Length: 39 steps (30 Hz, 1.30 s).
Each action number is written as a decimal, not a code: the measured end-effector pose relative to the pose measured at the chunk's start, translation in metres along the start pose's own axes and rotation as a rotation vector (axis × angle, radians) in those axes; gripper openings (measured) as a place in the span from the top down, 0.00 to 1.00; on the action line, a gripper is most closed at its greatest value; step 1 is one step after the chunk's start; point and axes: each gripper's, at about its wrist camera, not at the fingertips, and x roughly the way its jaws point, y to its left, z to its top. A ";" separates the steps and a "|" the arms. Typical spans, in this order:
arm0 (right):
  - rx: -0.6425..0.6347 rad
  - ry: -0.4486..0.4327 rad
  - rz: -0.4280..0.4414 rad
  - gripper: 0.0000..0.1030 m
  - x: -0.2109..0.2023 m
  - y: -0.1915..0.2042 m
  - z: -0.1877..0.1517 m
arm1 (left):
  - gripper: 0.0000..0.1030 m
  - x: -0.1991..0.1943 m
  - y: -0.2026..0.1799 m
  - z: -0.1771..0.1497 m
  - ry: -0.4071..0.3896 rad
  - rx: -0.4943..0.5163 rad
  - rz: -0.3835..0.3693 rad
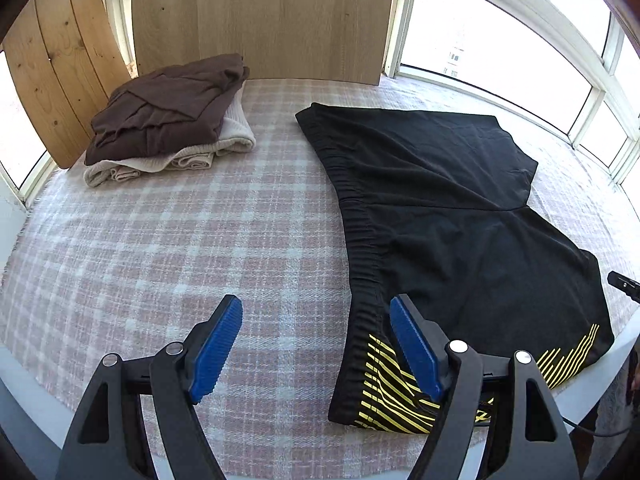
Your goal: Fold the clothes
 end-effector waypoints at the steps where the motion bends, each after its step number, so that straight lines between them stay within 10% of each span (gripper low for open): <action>1: -0.007 -0.033 0.019 0.61 -0.007 0.009 0.007 | 0.27 -0.007 0.005 0.001 -0.016 -0.005 0.003; 15: -0.092 -0.034 0.135 0.61 -0.009 0.069 0.016 | 0.27 -0.045 0.021 -0.013 -0.042 -0.035 0.052; 27: 0.053 0.106 -0.090 0.61 -0.029 -0.039 -0.064 | 0.27 -0.004 -0.024 -0.053 0.119 0.090 0.007; 39: 0.203 0.133 -0.123 0.61 -0.023 -0.081 -0.088 | 0.27 0.016 -0.024 -0.074 0.202 0.054 -0.004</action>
